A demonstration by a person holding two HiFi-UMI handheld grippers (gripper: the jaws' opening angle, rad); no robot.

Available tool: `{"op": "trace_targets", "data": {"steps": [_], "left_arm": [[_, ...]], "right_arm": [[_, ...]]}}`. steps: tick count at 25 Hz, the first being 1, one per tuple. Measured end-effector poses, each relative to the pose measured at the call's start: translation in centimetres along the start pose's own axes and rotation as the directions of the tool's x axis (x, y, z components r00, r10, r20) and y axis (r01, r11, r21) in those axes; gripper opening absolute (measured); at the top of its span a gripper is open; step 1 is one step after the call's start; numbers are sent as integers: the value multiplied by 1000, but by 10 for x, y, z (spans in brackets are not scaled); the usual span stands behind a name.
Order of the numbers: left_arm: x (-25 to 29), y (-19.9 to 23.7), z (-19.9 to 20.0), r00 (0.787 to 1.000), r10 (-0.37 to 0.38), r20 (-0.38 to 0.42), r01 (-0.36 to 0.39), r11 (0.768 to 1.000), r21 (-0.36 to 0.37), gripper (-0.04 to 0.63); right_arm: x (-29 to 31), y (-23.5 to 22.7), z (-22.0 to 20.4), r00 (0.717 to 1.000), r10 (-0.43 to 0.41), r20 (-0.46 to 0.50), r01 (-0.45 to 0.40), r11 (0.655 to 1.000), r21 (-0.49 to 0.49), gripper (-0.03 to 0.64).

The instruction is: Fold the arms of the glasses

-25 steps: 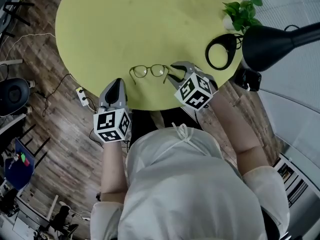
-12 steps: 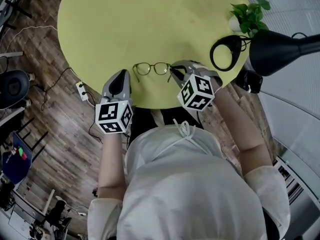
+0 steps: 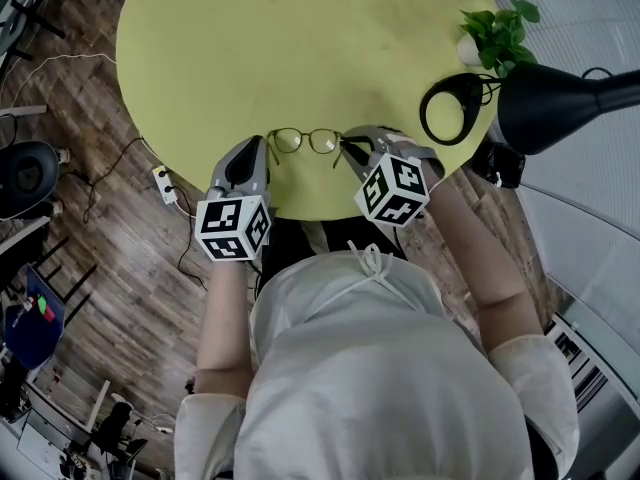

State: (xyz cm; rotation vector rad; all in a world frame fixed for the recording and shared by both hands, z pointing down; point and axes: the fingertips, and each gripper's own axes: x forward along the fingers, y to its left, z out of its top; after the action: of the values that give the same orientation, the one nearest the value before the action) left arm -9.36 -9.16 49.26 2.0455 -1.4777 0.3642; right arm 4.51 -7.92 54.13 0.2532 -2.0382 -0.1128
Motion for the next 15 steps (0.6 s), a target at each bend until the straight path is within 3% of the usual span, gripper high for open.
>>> {"op": "trace_targets", "data": {"steps": [4, 10, 15], "left_arm": [[7, -5, -3, 1000, -21, -20, 21, 1000, 0, 6], [22, -16, -8, 994, -89, -71, 83, 993, -81, 6], [35, -23, -18, 990, -90, -106, 86, 995, -45, 6]], "right_arm": [[0, 1, -1, 1000, 3, 3, -3, 1000, -2, 17], [-3, -1, -1, 1000, -1, 16, 1, 1000, -5, 17], [-3, -1, -3, 1000, -1, 25, 1, 1000, -13, 17]]}}
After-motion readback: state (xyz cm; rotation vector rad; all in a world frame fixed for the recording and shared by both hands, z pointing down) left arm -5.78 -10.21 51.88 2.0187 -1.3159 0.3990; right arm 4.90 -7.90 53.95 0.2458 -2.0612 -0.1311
